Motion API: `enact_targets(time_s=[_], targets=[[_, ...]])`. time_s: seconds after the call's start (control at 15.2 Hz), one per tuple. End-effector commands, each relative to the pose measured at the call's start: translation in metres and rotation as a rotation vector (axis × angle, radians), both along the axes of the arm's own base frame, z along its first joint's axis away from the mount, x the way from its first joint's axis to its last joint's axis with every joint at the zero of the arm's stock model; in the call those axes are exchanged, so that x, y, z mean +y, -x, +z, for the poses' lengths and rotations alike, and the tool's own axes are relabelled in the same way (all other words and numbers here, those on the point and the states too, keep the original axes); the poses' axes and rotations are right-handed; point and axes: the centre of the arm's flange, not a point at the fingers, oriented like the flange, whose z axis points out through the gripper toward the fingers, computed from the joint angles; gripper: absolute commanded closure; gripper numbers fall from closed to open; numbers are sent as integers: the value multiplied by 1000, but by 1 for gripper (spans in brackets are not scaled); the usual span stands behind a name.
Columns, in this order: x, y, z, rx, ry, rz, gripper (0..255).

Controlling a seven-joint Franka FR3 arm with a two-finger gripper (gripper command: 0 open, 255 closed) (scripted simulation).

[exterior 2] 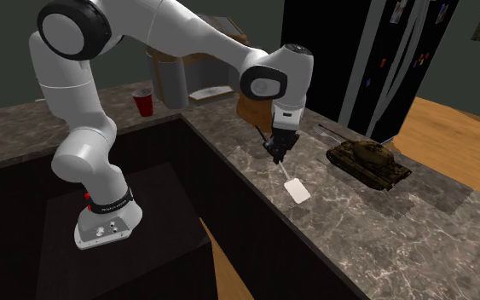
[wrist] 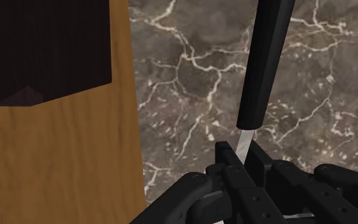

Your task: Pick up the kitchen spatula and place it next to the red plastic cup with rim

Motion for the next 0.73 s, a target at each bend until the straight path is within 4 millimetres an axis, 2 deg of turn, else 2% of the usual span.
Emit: enact_targets(time_s=[0.0, 0.66], targets=[[0, 1, 11, 0, 0, 0, 255], [0, 1, 64, 0, 0, 0, 255]])
